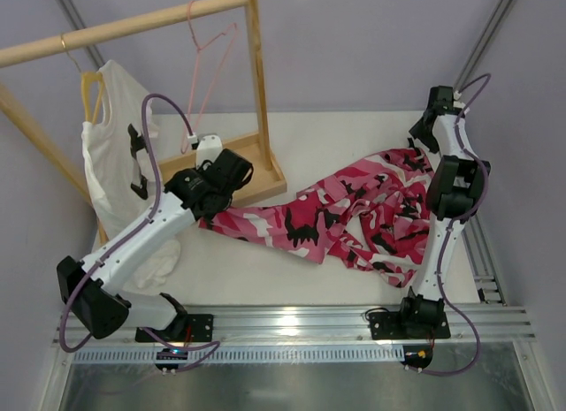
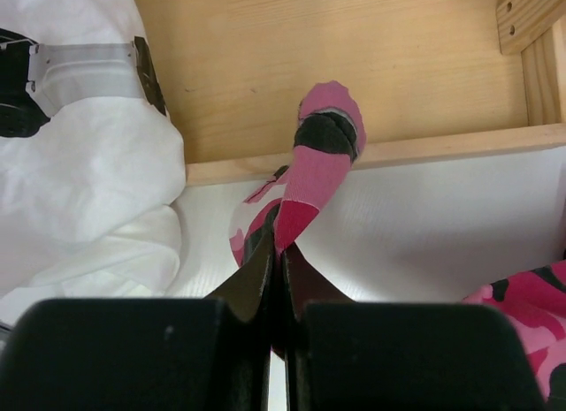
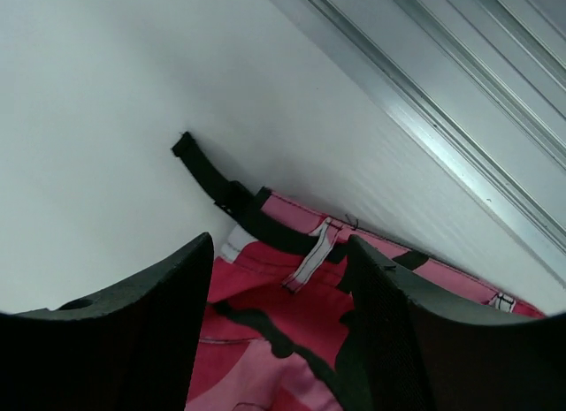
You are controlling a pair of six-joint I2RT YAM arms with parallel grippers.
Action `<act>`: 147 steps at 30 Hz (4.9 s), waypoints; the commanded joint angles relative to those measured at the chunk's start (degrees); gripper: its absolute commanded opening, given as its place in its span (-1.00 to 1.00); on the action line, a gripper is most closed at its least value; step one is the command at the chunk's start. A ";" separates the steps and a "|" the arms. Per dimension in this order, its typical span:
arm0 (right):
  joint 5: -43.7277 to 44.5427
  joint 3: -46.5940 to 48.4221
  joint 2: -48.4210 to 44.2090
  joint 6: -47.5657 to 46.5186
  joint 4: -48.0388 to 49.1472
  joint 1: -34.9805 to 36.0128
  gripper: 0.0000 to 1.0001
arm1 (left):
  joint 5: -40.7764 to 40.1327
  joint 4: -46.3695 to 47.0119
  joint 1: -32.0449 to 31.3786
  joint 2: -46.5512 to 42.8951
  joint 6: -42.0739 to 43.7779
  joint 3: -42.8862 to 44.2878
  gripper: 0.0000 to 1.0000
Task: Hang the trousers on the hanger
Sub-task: Fold the trousers
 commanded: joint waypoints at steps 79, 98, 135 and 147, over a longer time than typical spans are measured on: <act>-22.39 -7.10 -14.39 -13.55 25.77 -6.78 0.05 | 13.55 7.97 25.66 33.45 9.25 25.16 0.17; -22.15 -47.25 -46.80 -14.25 12.85 21.43 0.11 | 20.31 11.12 19.60 12.26 9.52 0.64 0.37; -44.26 -67.83 -59.29 -23.57 17.50 40.51 -0.92 | 30.78 16.58 15.91 14.37 9.43 0.81 0.43; -51.49 -73.29 -70.11 -18.12 25.86 40.51 -0.92 | 57.18 36.56 8.26 4.79 6.88 -15.00 0.52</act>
